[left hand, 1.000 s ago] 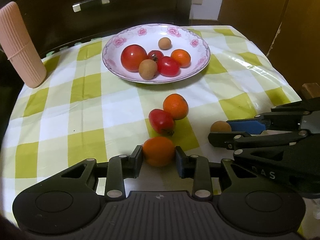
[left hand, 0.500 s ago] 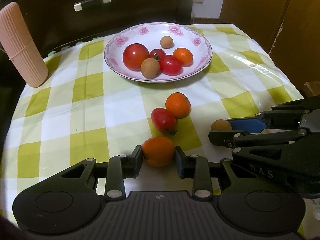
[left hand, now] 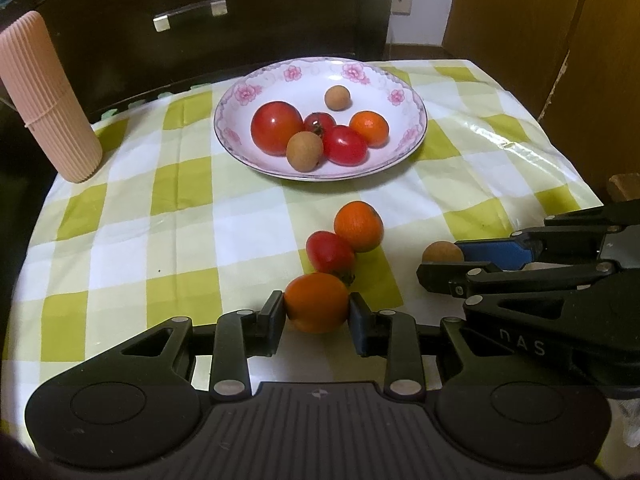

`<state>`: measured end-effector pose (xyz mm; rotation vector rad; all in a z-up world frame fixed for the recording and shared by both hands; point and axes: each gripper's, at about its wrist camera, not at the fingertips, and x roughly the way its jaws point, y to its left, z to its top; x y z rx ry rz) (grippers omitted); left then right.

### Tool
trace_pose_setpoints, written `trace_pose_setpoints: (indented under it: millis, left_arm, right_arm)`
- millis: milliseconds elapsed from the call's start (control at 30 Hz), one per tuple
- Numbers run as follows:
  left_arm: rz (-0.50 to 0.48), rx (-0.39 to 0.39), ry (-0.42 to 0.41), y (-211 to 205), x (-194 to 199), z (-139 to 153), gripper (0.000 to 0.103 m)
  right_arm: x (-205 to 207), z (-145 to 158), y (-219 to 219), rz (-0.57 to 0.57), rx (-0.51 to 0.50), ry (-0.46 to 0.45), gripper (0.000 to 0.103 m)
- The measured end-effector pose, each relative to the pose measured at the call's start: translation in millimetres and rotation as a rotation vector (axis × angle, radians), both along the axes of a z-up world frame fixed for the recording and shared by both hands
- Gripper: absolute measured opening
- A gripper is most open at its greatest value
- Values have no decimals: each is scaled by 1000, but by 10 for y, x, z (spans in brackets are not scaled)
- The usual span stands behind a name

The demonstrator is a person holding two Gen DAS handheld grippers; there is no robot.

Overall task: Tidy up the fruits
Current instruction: 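Hold both fruits and lift them off the cloth with both tools, then carry the orange-red tomato and brown fruit to the plate with both tools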

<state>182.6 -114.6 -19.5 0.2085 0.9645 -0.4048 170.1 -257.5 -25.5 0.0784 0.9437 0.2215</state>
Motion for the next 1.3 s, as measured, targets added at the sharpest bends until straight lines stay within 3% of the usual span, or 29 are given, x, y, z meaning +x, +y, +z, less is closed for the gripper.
trace_pose_setpoints:
  millis: [1300]
  left_arm:
    - [18,-16,-48,0,72,180,40]
  right_arm:
    - [77,153,-34,-36,37,-42,27]
